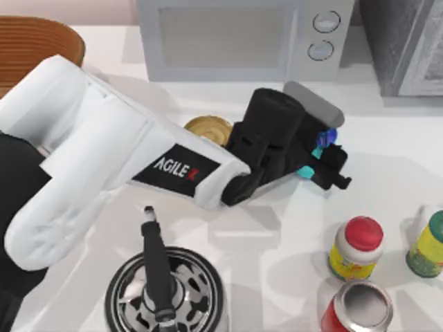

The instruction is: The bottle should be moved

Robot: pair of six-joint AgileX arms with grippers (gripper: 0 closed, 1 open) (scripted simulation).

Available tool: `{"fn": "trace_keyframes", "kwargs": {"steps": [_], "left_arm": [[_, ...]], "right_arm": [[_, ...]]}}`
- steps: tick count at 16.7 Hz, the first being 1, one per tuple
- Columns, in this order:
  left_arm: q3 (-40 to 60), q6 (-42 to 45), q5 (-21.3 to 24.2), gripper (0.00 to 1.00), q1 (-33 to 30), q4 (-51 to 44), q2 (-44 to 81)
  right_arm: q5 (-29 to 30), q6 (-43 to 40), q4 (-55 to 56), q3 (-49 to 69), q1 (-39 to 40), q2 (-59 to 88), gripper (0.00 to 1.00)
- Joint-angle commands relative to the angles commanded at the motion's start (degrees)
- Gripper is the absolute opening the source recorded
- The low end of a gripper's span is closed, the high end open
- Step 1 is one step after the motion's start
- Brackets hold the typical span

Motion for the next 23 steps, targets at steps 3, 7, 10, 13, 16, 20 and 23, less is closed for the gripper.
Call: {"fn": "trace_keyframes", "kwargs": {"steps": [3,7,10,13,16,20,23], "left_arm": [[0.0,0.0,0.0,0.0,0.0,0.0,0.0],[0.0,0.0,0.0,0.0,0.0,0.0,0.0],[0.0,0.1,0.0,0.0,0.1,0.0,-0.1],[-1.0,-0.2,-1.2,0.0,1.3,0.4,-2.1],[-4.6,-1.7,-4.7,0.0,5.0,2.0,-9.1],[-14.1,-5.3,-10.6,0.0,11.7,4.5,-21.7],[-24.3,-8.3,-14.6,0.0,16.6,5.2,-30.3]], "right_arm": [[0.0,0.0,0.0,0.0,0.0,0.0,1.0],[0.0,0.0,0.0,0.0,0.0,0.0,1.0],[0.0,0.0,0.0,0.0,0.0,0.0,1.0],[0.0,0.0,0.0,0.0,0.0,0.0,1.0],[0.0,0.0,0.0,0.0,0.0,0.0,1.0],[0.0,0.0,0.0,0.0,0.0,0.0,1.0],[0.0,0.0,0.0,0.0,0.0,0.0,1.0]]}}
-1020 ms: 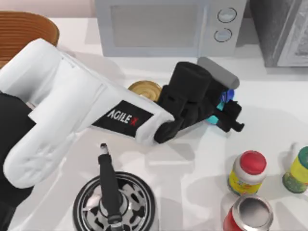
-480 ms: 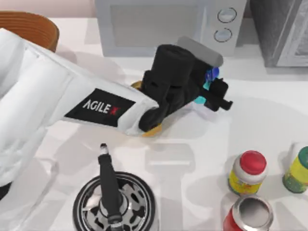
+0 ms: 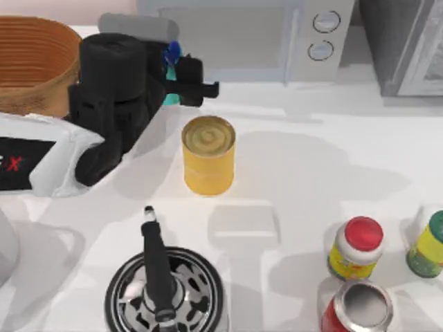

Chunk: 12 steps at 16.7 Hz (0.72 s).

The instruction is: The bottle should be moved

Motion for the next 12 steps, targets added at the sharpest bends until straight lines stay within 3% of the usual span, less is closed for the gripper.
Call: {"fn": "trace_keyframes", "kwargs": {"steps": [6,12], "left_arm": [[-17.8,-4.3,-3.5,0.0,6.3,-2.0,-10.5],[-20.9,-4.8,-3.6,0.0,7.1,-3.1,-11.7]], "right_arm": [[0.0,0.0,0.0,0.0,0.0,0.0,1.0],[0.0,0.0,0.0,0.0,0.0,0.0,1.0]]}}
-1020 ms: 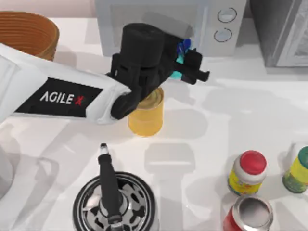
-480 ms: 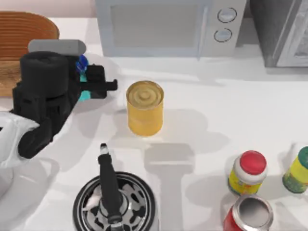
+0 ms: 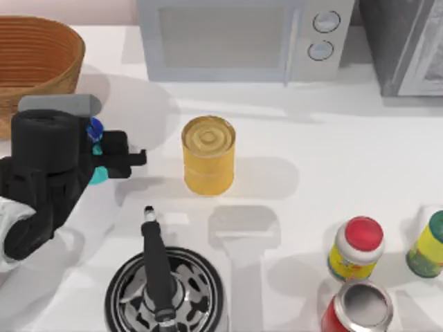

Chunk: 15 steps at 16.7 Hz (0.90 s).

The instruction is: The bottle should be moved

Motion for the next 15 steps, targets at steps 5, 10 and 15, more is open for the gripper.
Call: {"fn": "trace_keyframes", "kwargs": {"steps": [5,10,15], "left_arm": [[0.6,0.6,0.2,0.0,0.2,1.9,3.9],[3.9,0.8,1.2,0.0,1.3,8.9,13.3],[5.9,1.2,2.1,0.0,2.1,13.6,19.3]], "right_arm": [[0.0,0.0,0.0,0.0,0.0,0.0,1.0],[0.0,0.0,0.0,0.0,0.0,0.0,1.0],[0.0,0.0,0.0,0.0,0.0,0.0,1.0]]}}
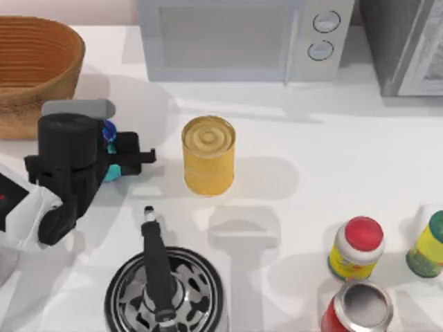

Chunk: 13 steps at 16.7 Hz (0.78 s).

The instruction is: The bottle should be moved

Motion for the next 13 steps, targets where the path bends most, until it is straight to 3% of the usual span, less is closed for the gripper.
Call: {"fn": "trace_keyframes", "kwargs": {"steps": [4,13], "left_arm": [[0.0,0.0,0.0,0.0,0.0,0.0,0.0],[0.0,0.0,0.0,0.68,0.0,0.0,0.0]], "right_arm": [[0.0,0.0,0.0,0.0,0.0,0.0,1.0],[0.0,0.0,0.0,0.0,0.0,0.0,1.0]]}}
